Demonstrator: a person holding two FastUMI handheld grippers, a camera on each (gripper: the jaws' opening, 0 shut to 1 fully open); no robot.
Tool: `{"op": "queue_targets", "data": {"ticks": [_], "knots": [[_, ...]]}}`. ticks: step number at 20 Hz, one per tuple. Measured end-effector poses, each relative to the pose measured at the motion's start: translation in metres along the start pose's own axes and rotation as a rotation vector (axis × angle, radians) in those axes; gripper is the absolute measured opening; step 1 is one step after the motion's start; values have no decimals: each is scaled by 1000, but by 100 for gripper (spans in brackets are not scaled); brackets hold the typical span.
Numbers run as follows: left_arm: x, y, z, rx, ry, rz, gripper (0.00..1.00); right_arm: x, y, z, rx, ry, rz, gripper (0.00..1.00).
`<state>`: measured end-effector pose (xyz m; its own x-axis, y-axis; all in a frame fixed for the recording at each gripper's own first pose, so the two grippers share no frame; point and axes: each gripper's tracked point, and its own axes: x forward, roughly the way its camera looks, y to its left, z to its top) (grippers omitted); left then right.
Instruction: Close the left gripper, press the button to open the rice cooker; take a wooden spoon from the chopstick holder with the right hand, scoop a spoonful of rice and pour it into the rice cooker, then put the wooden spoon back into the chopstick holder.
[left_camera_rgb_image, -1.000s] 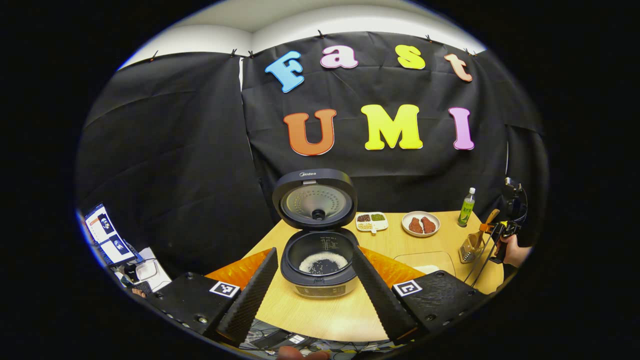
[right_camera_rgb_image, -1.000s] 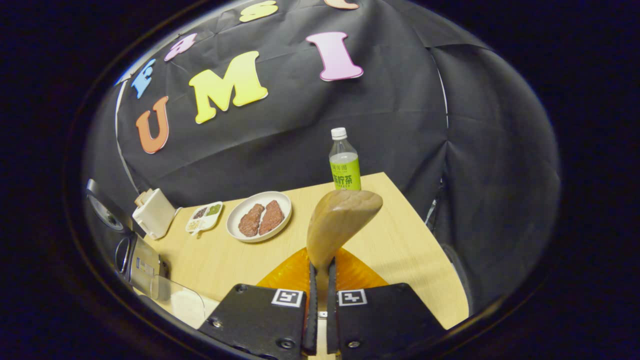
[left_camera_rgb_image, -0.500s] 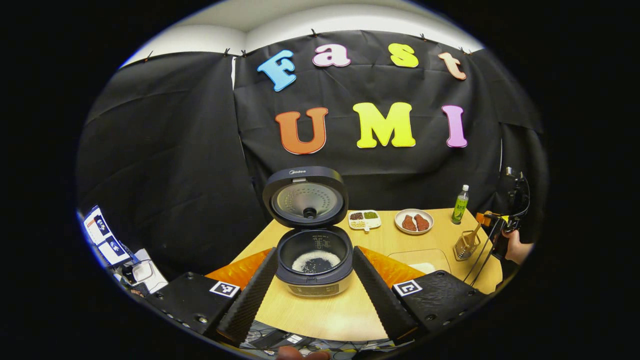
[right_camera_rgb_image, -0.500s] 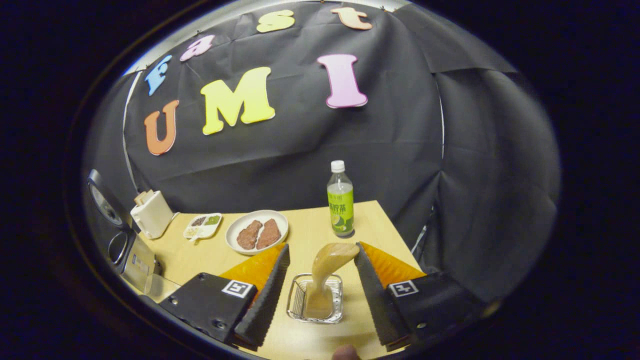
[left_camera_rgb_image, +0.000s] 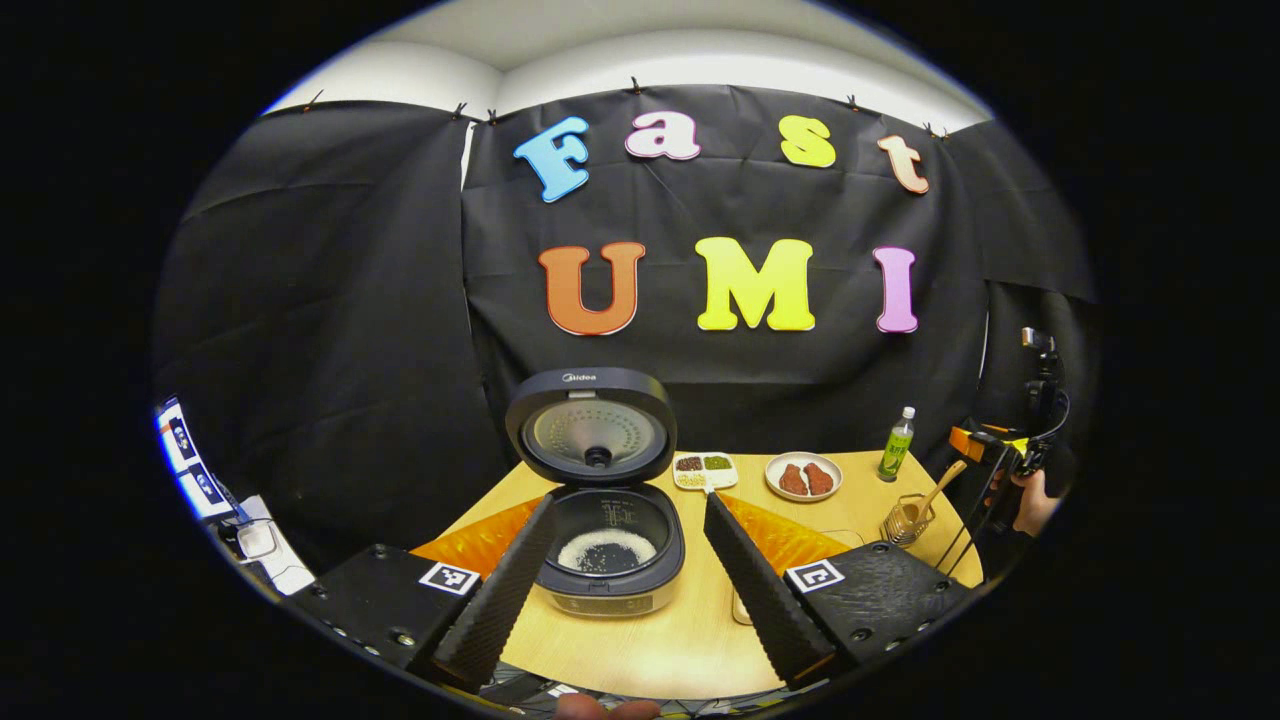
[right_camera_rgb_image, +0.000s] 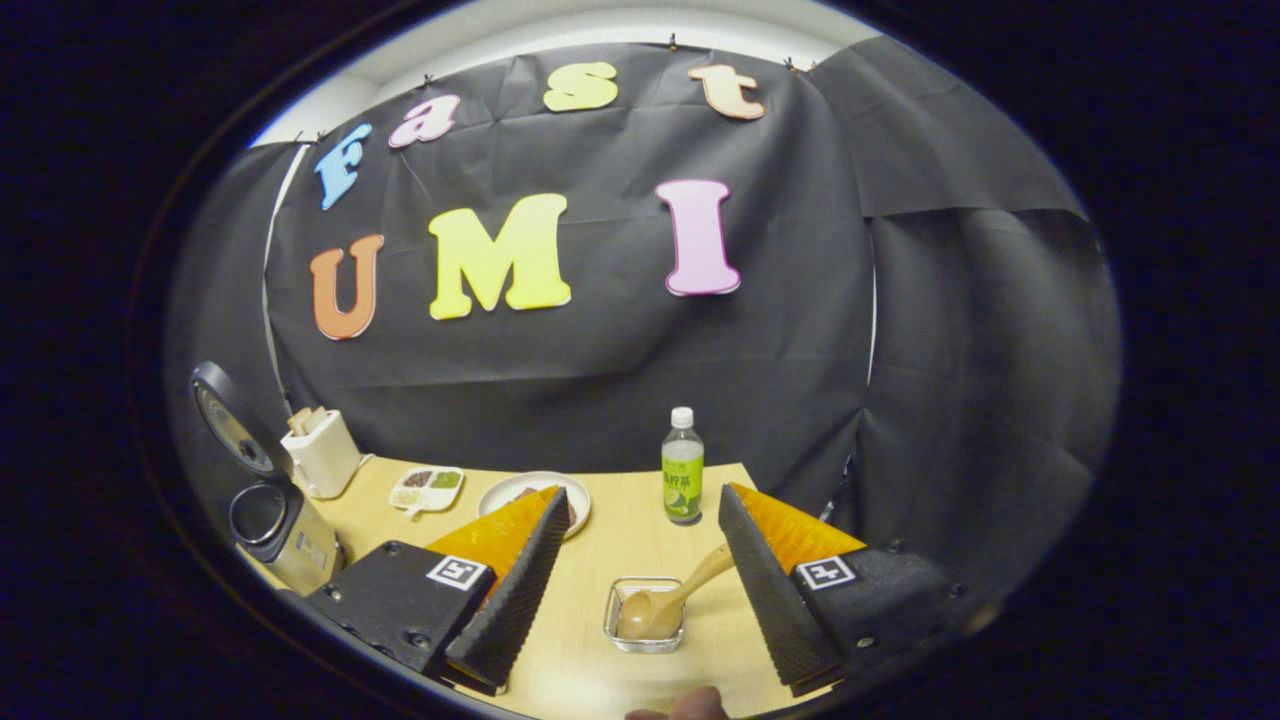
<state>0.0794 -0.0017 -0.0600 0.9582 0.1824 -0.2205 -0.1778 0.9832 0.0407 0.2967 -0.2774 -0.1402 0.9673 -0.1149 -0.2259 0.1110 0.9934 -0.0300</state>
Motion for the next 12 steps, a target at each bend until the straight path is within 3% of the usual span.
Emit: {"op": "queue_targets", "data": {"ticks": [6, 7, 8, 9, 10, 11, 12], "knots": [[40, 35, 67, -77, -86, -25, 96, -82, 47, 62, 49, -103, 9, 100], [49, 42, 74, -95, -77, -9, 89, -98, 54, 65, 53, -125, 7, 100], [58, 45, 79, -91, -75, -12, 97, -114, 60, 74, 57, -144, 5, 100], [66, 44, 87, -78, -83, -21, 95, -129, 67, 81, 60, -163, 8, 100], [75, 42, 99, -63, -90, -31, 84, -143, 71, 85, 55, -175, 5, 100], [85, 42, 109, -56, -101, -44, 95, -157, 73, 87, 54, -188, -1, 100], [96, 41, 117, -53, -110, -54, 95, -171, 77, 88, 55, -196, -5, 100]]}}
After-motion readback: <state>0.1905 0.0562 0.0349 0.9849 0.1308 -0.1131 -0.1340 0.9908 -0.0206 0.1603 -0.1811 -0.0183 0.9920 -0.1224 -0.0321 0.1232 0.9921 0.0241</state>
